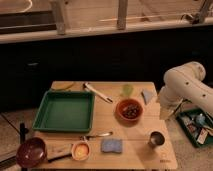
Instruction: Wipe tray with sponge
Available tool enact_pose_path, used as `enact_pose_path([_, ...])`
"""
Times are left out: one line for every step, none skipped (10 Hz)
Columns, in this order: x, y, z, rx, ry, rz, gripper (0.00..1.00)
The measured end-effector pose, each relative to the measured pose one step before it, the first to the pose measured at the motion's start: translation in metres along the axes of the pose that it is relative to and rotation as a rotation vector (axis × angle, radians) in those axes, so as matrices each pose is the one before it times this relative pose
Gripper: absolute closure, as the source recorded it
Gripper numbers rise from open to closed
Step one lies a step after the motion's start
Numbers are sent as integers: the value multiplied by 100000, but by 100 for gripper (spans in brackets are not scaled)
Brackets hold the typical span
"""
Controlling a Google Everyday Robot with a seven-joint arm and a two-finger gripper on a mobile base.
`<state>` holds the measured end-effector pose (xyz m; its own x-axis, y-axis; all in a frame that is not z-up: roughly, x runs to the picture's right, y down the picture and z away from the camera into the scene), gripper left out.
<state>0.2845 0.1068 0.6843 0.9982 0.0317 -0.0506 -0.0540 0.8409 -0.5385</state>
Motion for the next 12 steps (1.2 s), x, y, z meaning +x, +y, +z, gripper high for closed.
enact_pose_path([1,-2,-1,5,1,-1,20])
enact_pose_path([0,-1,-2,5,0,3,20])
enact_pose_path([-1,1,3,-4,-1,-3,20])
enact_pose_path([1,1,1,-4,0,1,20])
enact_pose_path([-2,-2,-2,5,-2,-4,20])
enact_pose_path([-68,127,52,-62,303,-136,20])
enact_pose_path([-140,178,58,53,466,-138,20])
enact_pose_path([-1138,668,251,-150,1400,-963,20])
enact_pose_path([-1302,374,136,-3,860,-1100,20])
enact_pose_path([-839,196,55,53,555,-682,20])
enact_pose_path([-519,247,149,8,805,-802,20])
enact_pose_path([-51,146,85,45,432,-524,20])
